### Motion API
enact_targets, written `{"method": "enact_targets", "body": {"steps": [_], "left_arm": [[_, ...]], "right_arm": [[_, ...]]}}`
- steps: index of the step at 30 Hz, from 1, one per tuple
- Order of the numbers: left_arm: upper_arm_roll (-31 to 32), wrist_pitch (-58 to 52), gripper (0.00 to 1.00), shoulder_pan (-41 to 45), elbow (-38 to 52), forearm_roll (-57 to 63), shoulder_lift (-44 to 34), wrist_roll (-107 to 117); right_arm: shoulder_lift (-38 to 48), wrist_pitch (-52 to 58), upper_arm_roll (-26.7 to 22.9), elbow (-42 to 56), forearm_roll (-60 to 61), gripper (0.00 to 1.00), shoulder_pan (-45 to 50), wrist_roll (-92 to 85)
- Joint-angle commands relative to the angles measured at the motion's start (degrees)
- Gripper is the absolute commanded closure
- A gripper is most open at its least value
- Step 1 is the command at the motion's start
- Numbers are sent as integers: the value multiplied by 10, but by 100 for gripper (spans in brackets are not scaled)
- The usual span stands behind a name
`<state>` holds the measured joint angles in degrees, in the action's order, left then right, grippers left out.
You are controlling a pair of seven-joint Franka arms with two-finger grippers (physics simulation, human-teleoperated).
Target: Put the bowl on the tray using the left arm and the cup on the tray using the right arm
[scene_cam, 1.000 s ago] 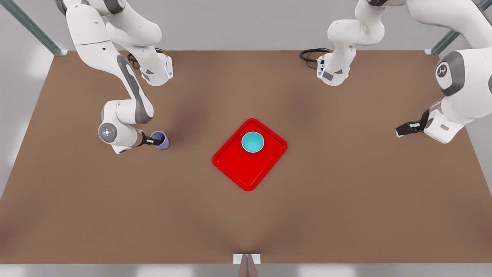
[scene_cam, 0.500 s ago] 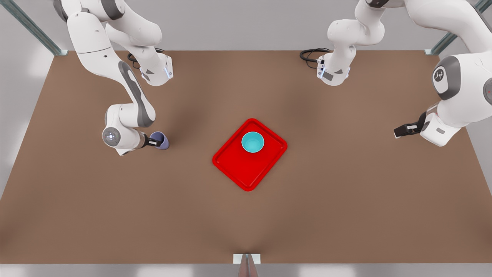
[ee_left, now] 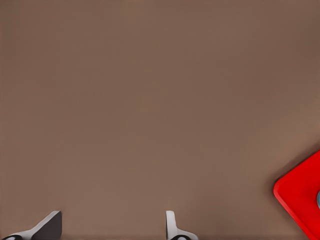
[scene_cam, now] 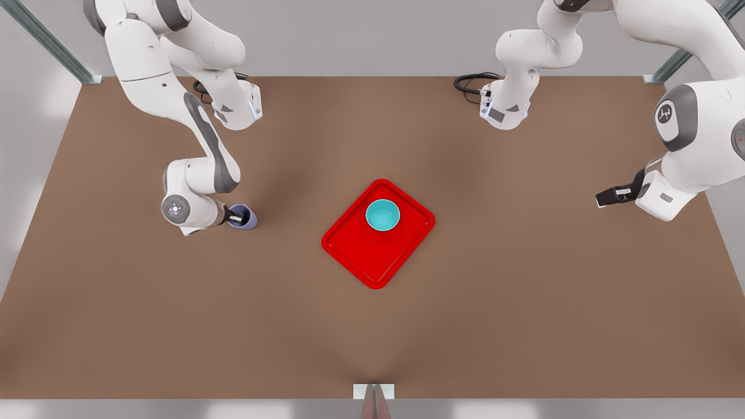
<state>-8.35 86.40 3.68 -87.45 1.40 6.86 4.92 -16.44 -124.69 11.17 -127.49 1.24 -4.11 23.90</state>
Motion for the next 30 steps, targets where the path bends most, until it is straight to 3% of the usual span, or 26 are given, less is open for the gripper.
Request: {"method": "enact_targets", "body": {"steps": [1,6,8,12,20,30], "left_arm": [[0,0,0,0,0,0,0,0],[0,-2,0,0,0,0,0,1],[0,-3,0,0,0,0,0,1],[0,-3,0,1,0,0,0,1],[0,-9,0,7,0,0,0,2],[0,-11,0,7,0,0,8,2]], "right_arm": [[1,3,0,1,-7,79,1,4],[9,54,29,40,-7,79,0,-22],[7,123,54,119,-7,79,2,-33],[4,141,121,220,-6,79,10,-30],[-156,142,120,421,-8,79,130,41],[-241,134,116,490,-9,79,201,45]]}}
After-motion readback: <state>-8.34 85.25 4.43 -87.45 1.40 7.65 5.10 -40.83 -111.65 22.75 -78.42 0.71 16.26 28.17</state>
